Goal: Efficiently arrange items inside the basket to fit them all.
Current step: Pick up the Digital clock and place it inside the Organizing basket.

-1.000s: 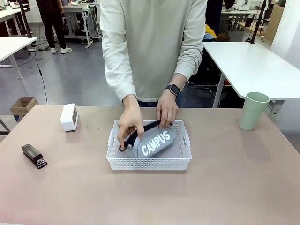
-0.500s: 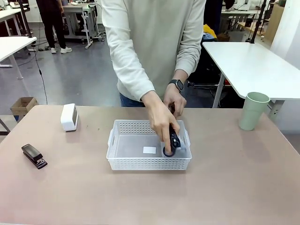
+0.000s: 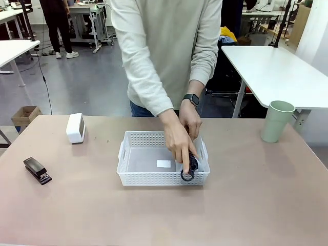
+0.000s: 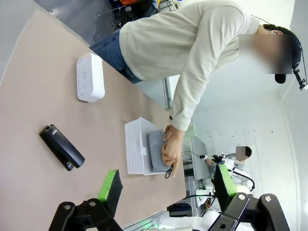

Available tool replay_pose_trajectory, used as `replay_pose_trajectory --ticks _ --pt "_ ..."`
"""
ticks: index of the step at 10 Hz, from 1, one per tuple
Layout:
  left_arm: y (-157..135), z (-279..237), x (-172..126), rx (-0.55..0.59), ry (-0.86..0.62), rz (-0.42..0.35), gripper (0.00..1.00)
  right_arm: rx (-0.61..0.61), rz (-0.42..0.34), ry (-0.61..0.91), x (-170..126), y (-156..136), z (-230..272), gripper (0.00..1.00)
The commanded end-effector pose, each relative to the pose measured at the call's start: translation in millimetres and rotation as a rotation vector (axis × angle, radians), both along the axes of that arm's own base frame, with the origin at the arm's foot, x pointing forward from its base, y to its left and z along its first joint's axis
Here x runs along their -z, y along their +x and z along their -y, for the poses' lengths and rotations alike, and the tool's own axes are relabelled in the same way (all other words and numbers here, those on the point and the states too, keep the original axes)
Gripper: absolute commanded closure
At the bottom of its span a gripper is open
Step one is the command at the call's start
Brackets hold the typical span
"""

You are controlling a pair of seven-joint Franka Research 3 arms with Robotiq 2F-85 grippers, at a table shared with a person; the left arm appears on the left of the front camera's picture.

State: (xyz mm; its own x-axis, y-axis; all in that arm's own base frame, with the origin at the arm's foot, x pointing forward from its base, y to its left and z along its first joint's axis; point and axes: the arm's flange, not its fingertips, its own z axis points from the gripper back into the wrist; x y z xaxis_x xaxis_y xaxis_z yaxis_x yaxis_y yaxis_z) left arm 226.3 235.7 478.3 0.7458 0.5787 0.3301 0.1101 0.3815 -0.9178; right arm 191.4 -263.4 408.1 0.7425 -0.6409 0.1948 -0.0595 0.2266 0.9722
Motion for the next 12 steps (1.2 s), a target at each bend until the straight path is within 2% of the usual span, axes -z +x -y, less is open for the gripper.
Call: replay_pose_trajectory --ticks 1,5,6,7,8,10,11,12 --pt "0 -2 0 0.006 -0.002 0.032 0.00 0.007 0.039 -0.002 -2 3 1 0.00" --pt "0 -2 0 0.006 -0.002 0.032 0.00 0.007 0.039 -0.002 -2 3 1 0.00" --pt "-1 0 0 0.000 -0.001 0.001 0.00 0.007 0.039 -0.002 -2 3 1 0.00" --pt "42 39 -25 0.027 0.198 -0.056 0.00 0.007 0.039 -0.002 -2 3 1 0.00" --pt "86 81 -38 0.106 0.362 -0.142 0.00 0.007 0.039 -0.002 -2 3 1 0.00" --pt "146 155 -27 0.214 0.587 -0.284 0.00 0.007 0.039 -0.002 -2 3 1 0.00" --pt "162 174 -19 0.235 0.625 -0.316 0.00 0.007 0.039 -0.002 -2 3 1 0.00" --pt "168 178 -18 0.225 0.576 -0.272 0.00 0.007 0.039 -0.002 -2 3 1 0.00"
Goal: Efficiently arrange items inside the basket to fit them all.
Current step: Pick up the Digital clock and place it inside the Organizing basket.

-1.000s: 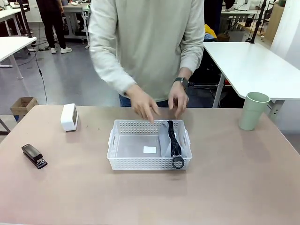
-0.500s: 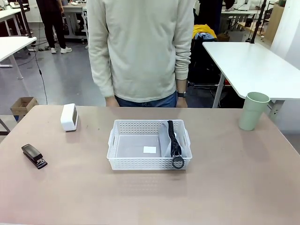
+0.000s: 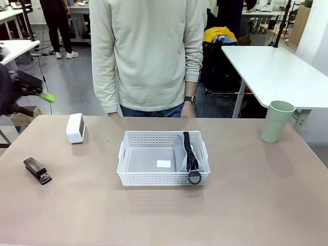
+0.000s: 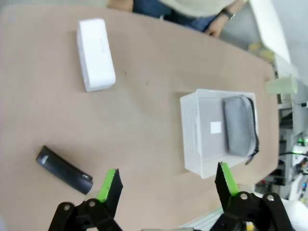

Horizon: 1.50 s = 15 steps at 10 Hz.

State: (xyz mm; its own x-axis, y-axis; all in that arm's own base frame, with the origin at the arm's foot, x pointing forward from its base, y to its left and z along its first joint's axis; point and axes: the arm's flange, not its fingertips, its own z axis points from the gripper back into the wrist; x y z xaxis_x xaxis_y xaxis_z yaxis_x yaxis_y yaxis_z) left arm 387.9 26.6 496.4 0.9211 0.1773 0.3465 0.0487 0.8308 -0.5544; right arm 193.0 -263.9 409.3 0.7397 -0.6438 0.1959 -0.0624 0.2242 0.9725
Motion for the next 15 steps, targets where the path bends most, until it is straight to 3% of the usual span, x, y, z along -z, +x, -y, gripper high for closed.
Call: replay_pose_trajectory --ticks 1,3,4,5,6,8,10,12,15 --pt "-19 -22 -10 -0.030 -0.039 0.040 0.00 0.004 0.035 -0.005 -1 1 0 0.00" --pt "-19 -22 -10 -0.030 -0.039 0.040 0.00 0.004 0.035 -0.005 -1 1 0 0.00" --pt "0 -7 -1 -0.002 -0.019 0.014 0.00 0.004 0.035 -0.005 -1 1 0 0.00" --pt "6 4 -4 -0.037 0.103 -0.033 0.00 0.004 0.035 -0.005 -1 1 0 0.00" --pt "42 11 -11 -0.034 0.213 -0.159 0.00 0.004 0.035 -0.005 -1 1 0 0.00" --pt "112 24 -13 0.122 0.370 -0.271 0.00 0.004 0.035 -0.005 -1 1 0 0.00" --pt "169 39 2 -0.014 0.463 -0.368 0.00 0.004 0.035 -0.005 -1 1 0 0.00" --pt "198 53 21 -0.053 0.570 -0.407 0.00 0.004 0.035 -0.005 -1 1 0 0.00" --pt "220 67 39 -0.120 0.541 -0.460 0.00 0.004 0.035 -0.005 -1 1 0 0.00"
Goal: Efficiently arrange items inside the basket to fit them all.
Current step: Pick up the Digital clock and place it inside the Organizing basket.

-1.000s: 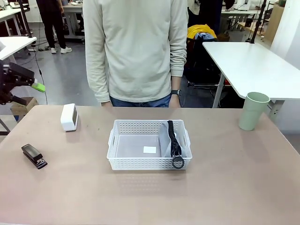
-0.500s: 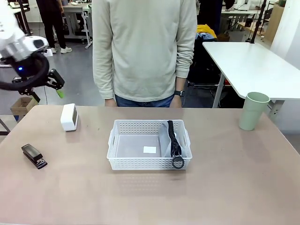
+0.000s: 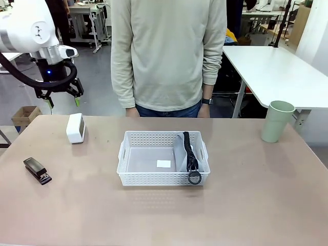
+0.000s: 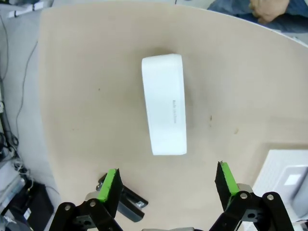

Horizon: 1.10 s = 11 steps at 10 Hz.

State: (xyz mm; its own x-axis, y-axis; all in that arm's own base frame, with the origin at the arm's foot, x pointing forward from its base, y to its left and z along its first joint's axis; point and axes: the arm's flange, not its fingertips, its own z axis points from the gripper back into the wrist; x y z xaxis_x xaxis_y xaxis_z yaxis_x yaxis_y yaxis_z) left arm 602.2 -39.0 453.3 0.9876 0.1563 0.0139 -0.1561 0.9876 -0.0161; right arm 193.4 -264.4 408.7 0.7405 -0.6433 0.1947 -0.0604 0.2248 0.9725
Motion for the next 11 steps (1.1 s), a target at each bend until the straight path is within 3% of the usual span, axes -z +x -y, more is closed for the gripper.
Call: replay_pose_trajectory --ticks 1,2,3,7,8,11 --pt "13 5 2 -0.074 0.037 -0.012 0.00 0.004 0.038 -0.004 -2 1 0 0.00" --pt "14 5 4 -0.096 0.004 -0.017 0.00 0.004 0.038 -0.004 -2 1 0 0.00" --pt "5 4 4 -0.027 0.003 -0.005 0.00 0.004 0.038 -0.004 -2 1 0 0.00" --pt "9 6 8 -0.048 0.002 -0.007 0.00 0.004 0.038 -0.004 -2 1 0 0.00" --pt "9 6 11 0.028 0.008 -0.033 0.00 0.004 0.038 -0.004 -2 1 0 0.00" --pt "22 -10 25 0.003 -0.026 0.007 0.00 0.004 0.038 -0.004 -2 1 0 0.00"
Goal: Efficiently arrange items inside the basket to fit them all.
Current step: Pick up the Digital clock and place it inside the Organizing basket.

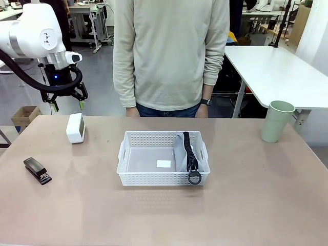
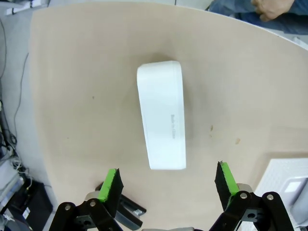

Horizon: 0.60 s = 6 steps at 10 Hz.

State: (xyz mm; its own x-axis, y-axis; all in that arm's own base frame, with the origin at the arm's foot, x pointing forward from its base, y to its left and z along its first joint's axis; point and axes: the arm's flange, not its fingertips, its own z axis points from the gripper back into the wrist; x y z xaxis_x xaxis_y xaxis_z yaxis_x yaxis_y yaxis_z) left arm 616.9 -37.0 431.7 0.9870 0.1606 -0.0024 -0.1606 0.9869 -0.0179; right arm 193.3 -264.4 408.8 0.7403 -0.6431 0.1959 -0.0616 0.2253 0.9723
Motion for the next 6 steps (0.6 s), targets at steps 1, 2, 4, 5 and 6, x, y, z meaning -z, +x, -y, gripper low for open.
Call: replay_pose_trajectory --ticks 1,2,4,5,6 --pt "9 -11 13 0.036 -0.038 0.013 0.00 0.004 0.037 -0.003 -2 1 0 0.00" --pt "10 -14 24 0.056 -0.042 0.004 0.00 0.004 0.037 -0.003 -2 1 0 0.00" --pt "10 -15 48 0.101 -0.085 -0.034 0.00 0.004 0.037 -0.003 -2 1 0 0.00" --pt "9 -13 59 0.111 -0.100 -0.053 0.00 0.004 0.037 -0.003 -2 1 0 0.00" --pt "8 -10 69 0.110 -0.092 -0.077 0.00 0.004 0.037 -0.003 -2 1 0 0.00"
